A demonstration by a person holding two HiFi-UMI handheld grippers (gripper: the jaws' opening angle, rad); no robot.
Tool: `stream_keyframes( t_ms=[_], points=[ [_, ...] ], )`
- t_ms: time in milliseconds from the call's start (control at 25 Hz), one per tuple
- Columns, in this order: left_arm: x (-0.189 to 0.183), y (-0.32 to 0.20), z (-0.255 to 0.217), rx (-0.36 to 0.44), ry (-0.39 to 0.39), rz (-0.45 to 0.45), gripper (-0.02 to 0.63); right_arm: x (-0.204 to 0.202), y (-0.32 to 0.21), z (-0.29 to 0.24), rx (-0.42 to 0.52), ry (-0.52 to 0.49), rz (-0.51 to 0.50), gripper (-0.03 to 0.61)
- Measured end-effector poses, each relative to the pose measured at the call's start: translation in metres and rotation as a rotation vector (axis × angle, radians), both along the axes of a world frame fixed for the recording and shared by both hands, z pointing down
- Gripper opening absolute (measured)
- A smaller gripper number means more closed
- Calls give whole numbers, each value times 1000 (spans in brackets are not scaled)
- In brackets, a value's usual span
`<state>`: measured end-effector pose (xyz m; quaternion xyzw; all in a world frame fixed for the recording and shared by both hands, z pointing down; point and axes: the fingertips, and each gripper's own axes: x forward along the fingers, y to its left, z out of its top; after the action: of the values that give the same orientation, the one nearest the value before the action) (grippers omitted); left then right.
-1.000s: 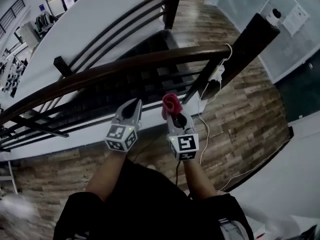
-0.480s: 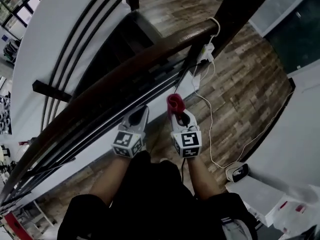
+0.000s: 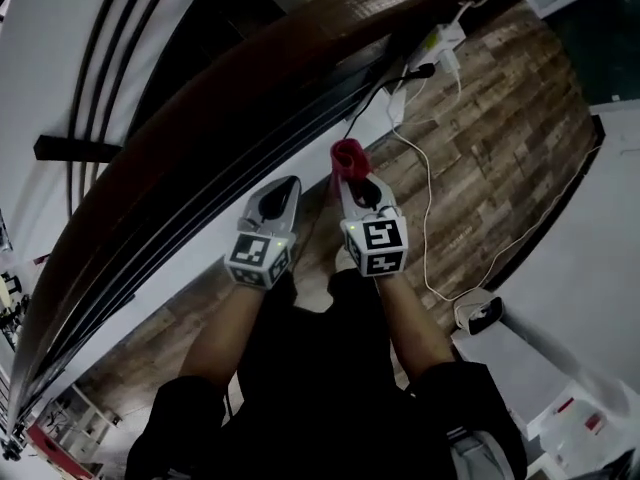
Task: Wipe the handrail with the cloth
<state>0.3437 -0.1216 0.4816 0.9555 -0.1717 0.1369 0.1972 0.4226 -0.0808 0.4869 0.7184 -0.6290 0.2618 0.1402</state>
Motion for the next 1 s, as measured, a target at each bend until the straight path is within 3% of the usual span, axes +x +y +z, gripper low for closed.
stream_keyframes(
  t_ms=[240, 480, 600, 720, 1000],
  points=[
    [35, -22, 83, 64, 55, -104, 0, 27, -38, 101, 15, 45, -88, 41],
    [62, -62, 155, 120, 149, -135, 0, 61, -109, 157, 221, 154, -142, 41],
    [74, -67, 180, 150, 174, -141, 0, 89, -129, 178, 274, 261, -139, 41],
    [87, -65, 190, 191, 188, -131, 0, 124, -145, 186, 270, 378, -121, 41],
    [120, -59, 204, 179, 179, -115, 0, 166, -150, 192, 174, 569, -72, 41]
  ],
)
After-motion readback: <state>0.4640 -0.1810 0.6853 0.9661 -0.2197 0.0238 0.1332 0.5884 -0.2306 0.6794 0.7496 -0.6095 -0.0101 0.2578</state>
